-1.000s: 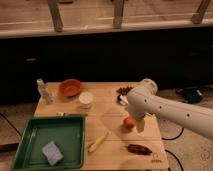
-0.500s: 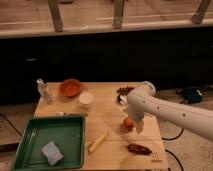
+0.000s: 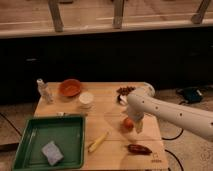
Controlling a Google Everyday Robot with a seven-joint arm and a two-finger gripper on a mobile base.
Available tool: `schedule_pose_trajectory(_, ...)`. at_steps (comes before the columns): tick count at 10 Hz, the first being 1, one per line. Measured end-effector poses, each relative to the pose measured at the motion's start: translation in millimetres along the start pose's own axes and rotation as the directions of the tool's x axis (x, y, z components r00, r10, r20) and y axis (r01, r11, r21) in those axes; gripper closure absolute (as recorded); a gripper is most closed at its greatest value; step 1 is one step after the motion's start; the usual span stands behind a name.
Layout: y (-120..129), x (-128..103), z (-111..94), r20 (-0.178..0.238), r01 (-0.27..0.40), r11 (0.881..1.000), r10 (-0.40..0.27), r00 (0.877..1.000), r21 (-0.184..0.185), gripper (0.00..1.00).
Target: Place apple in paper cup
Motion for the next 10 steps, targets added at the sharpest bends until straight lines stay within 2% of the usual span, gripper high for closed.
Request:
schedule_pose_trajectory(8, 2.0, -8.1, 16.6, 0.048, 0.022, 0.999, -0.021, 0.999, -0.023, 0.2)
schedule_pose_trajectory(10, 2.8, -9.7, 18.8, 0.057, 0.025, 0.999, -0.024, 0.998, -0.027, 0.26)
